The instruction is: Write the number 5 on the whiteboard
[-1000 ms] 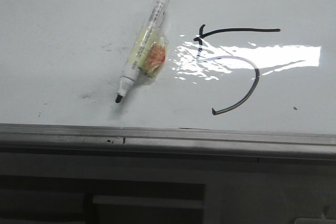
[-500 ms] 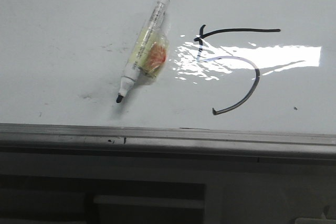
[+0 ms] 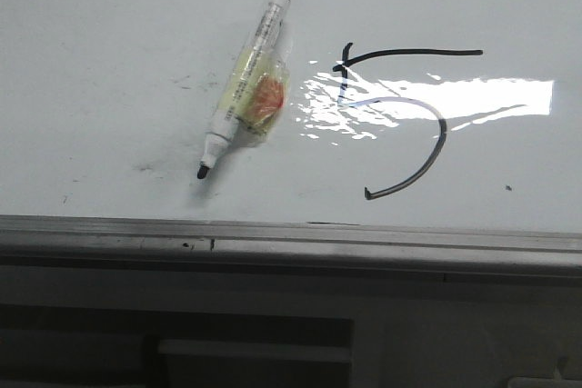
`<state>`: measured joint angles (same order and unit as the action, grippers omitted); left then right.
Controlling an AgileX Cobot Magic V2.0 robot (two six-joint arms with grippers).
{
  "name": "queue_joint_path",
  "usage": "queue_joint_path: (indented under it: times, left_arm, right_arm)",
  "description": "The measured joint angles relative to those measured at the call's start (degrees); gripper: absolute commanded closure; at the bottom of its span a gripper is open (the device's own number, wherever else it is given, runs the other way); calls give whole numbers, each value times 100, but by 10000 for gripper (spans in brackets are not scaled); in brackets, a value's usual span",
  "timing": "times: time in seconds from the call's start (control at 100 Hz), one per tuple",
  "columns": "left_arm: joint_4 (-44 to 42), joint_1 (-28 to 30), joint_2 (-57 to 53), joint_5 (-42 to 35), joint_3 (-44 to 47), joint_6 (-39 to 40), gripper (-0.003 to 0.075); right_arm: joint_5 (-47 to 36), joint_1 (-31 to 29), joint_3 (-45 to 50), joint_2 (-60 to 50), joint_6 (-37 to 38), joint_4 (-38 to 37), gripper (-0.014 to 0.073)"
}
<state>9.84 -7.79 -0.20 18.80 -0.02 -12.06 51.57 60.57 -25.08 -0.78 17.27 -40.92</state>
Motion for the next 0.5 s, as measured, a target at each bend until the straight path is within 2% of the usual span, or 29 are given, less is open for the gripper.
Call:
queue_joint_path:
  times: [0.5]
  left_arm:
    - [0,0,0,0,0,0,741]
  right_arm:
    - [21,-1461,90,0,0,-33,646]
